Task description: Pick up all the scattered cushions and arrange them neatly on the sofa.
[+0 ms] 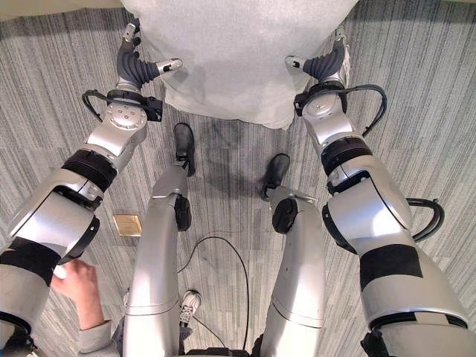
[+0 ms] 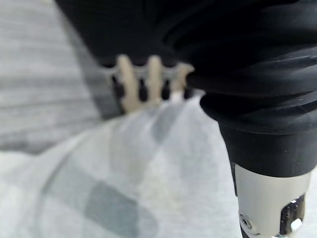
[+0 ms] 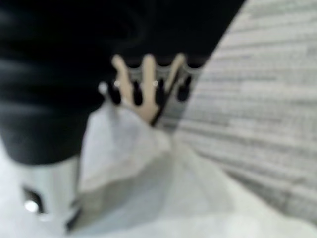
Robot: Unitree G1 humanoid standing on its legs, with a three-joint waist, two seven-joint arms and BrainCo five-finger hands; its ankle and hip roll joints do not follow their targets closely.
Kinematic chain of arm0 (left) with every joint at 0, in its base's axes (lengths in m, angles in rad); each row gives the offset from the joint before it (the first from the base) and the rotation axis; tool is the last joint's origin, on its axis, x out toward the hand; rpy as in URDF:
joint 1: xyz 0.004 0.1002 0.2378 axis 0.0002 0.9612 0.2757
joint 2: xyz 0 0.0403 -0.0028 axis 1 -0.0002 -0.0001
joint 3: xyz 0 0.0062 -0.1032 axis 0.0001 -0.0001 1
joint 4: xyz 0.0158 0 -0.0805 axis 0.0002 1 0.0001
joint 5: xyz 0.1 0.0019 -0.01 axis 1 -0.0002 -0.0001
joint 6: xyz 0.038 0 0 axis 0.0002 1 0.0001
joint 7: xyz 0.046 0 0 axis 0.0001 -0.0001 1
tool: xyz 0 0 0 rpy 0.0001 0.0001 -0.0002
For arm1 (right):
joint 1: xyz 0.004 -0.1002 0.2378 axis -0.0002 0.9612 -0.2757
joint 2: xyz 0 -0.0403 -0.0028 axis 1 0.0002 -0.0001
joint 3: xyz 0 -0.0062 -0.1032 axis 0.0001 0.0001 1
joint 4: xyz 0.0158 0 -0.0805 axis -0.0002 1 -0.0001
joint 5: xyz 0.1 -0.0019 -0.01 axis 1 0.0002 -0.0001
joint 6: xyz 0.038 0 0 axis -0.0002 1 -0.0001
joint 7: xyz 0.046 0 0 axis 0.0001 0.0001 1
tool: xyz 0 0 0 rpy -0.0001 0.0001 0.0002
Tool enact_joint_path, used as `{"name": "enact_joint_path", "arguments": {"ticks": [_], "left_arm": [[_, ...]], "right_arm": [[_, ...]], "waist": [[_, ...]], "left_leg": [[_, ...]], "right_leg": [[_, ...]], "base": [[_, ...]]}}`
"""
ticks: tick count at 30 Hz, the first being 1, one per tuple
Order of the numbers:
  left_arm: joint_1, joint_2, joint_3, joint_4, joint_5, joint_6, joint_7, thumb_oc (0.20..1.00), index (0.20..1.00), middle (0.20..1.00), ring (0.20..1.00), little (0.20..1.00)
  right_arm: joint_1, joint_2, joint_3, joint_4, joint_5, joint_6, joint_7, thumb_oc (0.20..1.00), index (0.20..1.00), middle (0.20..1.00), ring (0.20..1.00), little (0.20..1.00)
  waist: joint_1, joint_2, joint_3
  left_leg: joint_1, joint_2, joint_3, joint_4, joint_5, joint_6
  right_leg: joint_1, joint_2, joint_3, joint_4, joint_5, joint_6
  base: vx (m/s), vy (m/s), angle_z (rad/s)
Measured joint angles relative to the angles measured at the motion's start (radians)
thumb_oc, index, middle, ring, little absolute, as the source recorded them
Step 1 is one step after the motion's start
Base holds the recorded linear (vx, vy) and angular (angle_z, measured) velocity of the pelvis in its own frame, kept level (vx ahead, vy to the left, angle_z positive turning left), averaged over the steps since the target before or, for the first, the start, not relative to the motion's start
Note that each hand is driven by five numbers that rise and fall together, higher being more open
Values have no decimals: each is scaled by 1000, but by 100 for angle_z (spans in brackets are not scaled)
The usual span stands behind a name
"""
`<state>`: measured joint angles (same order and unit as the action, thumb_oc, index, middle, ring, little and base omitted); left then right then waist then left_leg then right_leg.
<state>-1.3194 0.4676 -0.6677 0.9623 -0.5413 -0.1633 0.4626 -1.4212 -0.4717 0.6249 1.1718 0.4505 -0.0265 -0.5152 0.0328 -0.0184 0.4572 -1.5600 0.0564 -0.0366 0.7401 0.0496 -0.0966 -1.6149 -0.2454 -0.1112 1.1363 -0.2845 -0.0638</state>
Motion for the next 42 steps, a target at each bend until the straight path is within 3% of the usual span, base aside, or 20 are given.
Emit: {"name": "enact_joint_path", "arguments": {"ticks": [3,5,6,7,19,22,23,26,28,31,34,36,37,39,40,41,42], "left_arm": [[-3,-15,0,-3,-33,0,2,1000,1000,1000,1000,1000],[-3,-18,0,-6,-38,0,2,953,953,953,953,953],[-3,-17,0,-6,-38,0,2,200,200,200,200,200],[-4,-14,0,-8,-40,0,3,200,200,200,200,200],[1,84,6,-60,-76,1,12,200,200,200,200,200],[26,101,56,-130,-83,3,11,200,200,200,200,200],[69,101,112,-206,-108,3,15,200,200,200,200,200],[148,94,168,-286,-116,-3,19,200,200,200,200,200],[202,95,224,-390,-116,-7,22,200,200,200,200,200],[266,59,278,-448,-113,-19,22,200,200,200,200,200],[398,3,302,-506,-105,-46,21,200,200,200,200,200],[462,-19,329,-579,-98,-69,21,200,200,200,200,200],[464,-15,350,-590,-97,-68,20,200,200,200,200,200],[512,-40,398,-645,-96,-66,17,200,200,200,200,200],[546,-50,393,-645,-94,-67,16,200,200,200,200,200],[610,-65,397,-658,-94,-72,13,200,200,200,200,200],[667,-82,401,-688,-93,-86,8,200,200,200,200,200]], "right_arm": [[2,21,10,-20,32,-1,-8,1000,1000,1000,1000,1000],[2,21,15,-26,38,-1,-8,689,689,689,689,689],[2,20,17,-28,38,-2,-8,407,407,407,407,407],[4,21,20,-43,40,-2,-9,200,200,200,200,200],[45,7,5,-204,55,-15,-19,200,200,200,200,200],[55,-12,-20,-262,55,-17,-17,200,200,200,200,200],[95,-12,-73,-328,54,-17,-19,200,200,200,200,200],[130,-5,-72,-355,52,-26,-19,200,200,200,200,200],[166,-12,-105,-434,34,-26,-19,200,200,200,200,200],[227,-16,-133,-480,5,-29,-17,200,200,200,200,200],[356,6,-181,-552,-31,-46,-7,200,200,200,200,200],[431,11,-233,-643,-46,-79,-1,200,200,200,200,200],[440,11,-253,-662,-52,-79,3,200,200,200,200,200],[515,25,-312,-769,-68,-78,11,200,200,200,200,200],[548,45,-305,-776,-77,-82,12,200,200,200,200,200],[613,66,-307,-800,-84,-92,21,200,200,200,200,200],[673,76,-319,-844,-96,-108,35,200,200,200,200,200]], "waist": [[-1,6,3],[-2,12,7],[-2,15,8],[-4,17,9],[-20,17,11],[-24,17,11],[-28,16,15],[-34,16,0],[-48,16,-1],[-57,17,9],[-69,18,-68],[-73,17,-86],[-73,18,-82],[-76,18,10],[-78,18,-9],[-81,18,-85],[-80,17,-117]], "left_leg": [[-4,-2,-4,26,-3,-3],[-9,-2,-7,39,-11,-1],[-10,-1,-9,43,-11,-1],[-12,-2,-13,51,-11,-1],[-23,15,-25,99,-27,-6],[-6,25,-21,69,-22,-6],[40,31,-9,-6,8,-8],[132,34,11,-151,57,-1],[165,36,26,-206,75,11],[262,35,28,-293,115,-6],[301,30,29,-339,111,1],[331,28,31,-360,115,2],[348,28,32,-368,115,2],[528,33,28,-463,150,-10],[547,34,26,-481,147,-10],[552,36,28,-496,129,-13],[587,37,29,-511,131,-10]], "right_leg": [[0,-2,-2,18,-7,-2],[0,-4,-3,31,-13,-3],[0,-3,-4,33,-13,-3],[0,-3,-7,35,-13,-4],[0,14,-12,52,-15,-12],[9,23,-13,32,-8,-17],[37,26,-13,-17,11,-19],[96,36,-12,-122,52,-9],[119,36,-13,-157,62,-6],[209,37,-26,-216,75,-1],[245,37,-26,-248,67,16],[274,37,-27,-264,68,23],[292,36,-29,-271,67,24],[461,43,-49,-331,79,18],[479,47,-49,-347,76,26],[482,52,-46,-364,65,40],[518,55,-49,-382,70,36]], "base": [[4,-4,1],[0,0,0],[0,0,0],[0,0,0],[3,9,-4],[-24,18,-3],[-35,18,0],[-49,35,-6],[-76,35,-2],[-59,31,1],[-36,24,6],[0,0,0],[0,0,0],[1,1,-2],[6,10,-4],[-48,4,-7],[-7,-18,-6]]}}
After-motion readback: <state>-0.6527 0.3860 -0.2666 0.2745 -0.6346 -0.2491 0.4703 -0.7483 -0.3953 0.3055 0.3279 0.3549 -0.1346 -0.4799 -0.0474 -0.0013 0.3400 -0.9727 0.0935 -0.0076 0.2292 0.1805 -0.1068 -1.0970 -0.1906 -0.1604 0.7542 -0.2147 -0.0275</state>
